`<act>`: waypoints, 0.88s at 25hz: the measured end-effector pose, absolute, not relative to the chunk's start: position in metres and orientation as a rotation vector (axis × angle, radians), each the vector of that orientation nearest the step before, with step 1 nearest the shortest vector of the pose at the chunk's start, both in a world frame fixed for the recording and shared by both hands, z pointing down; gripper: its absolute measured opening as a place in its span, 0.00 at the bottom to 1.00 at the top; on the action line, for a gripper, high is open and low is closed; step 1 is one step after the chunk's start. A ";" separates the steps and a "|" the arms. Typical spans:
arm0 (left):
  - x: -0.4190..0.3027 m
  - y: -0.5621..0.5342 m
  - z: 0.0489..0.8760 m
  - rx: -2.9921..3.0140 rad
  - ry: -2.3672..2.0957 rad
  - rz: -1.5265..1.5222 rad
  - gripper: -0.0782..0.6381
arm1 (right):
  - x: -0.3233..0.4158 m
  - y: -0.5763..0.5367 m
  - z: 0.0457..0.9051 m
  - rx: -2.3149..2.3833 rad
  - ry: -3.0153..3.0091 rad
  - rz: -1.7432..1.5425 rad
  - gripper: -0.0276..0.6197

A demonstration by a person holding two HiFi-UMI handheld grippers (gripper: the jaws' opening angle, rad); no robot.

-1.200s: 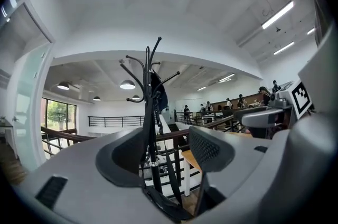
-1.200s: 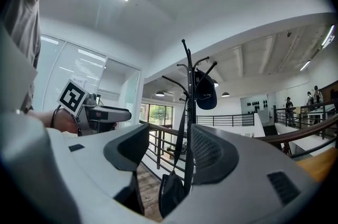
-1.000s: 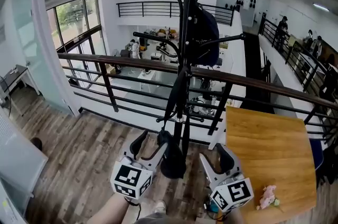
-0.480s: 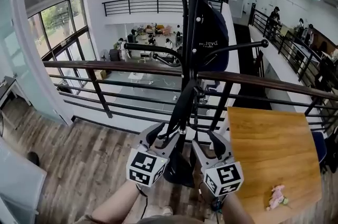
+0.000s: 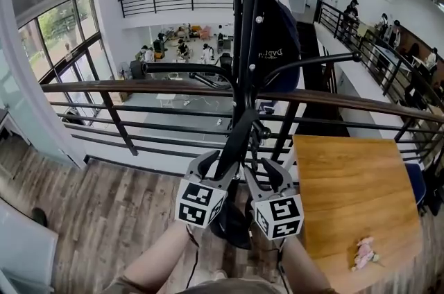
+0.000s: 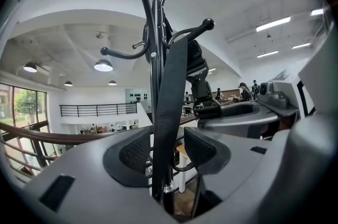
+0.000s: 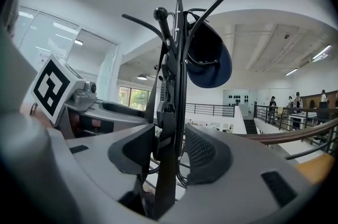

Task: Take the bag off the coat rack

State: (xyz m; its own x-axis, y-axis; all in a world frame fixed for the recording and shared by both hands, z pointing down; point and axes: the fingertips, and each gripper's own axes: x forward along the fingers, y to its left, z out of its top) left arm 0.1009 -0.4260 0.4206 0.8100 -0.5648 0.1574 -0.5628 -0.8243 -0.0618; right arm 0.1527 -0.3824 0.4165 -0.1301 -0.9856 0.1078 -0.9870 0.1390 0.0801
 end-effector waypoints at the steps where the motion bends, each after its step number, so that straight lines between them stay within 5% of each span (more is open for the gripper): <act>1: 0.104 -0.428 0.426 -2.986 0.924 -0.284 0.41 | 0.155 -0.384 0.419 1.980 -2.256 0.020 0.30; 8: 0.114 -0.435 0.437 -3.000 0.896 -0.318 0.35 | 0.168 -0.385 0.421 1.975 -2.313 0.087 0.12; 15: 0.105 -0.426 0.432 -3.031 0.897 -0.390 0.15 | 0.176 -0.374 0.400 1.948 -2.441 0.137 0.11; 22: 0.067 -0.424 0.379 -3.096 1.059 -0.124 0.14 | 0.178 -0.350 0.347 1.901 -2.605 0.004 0.11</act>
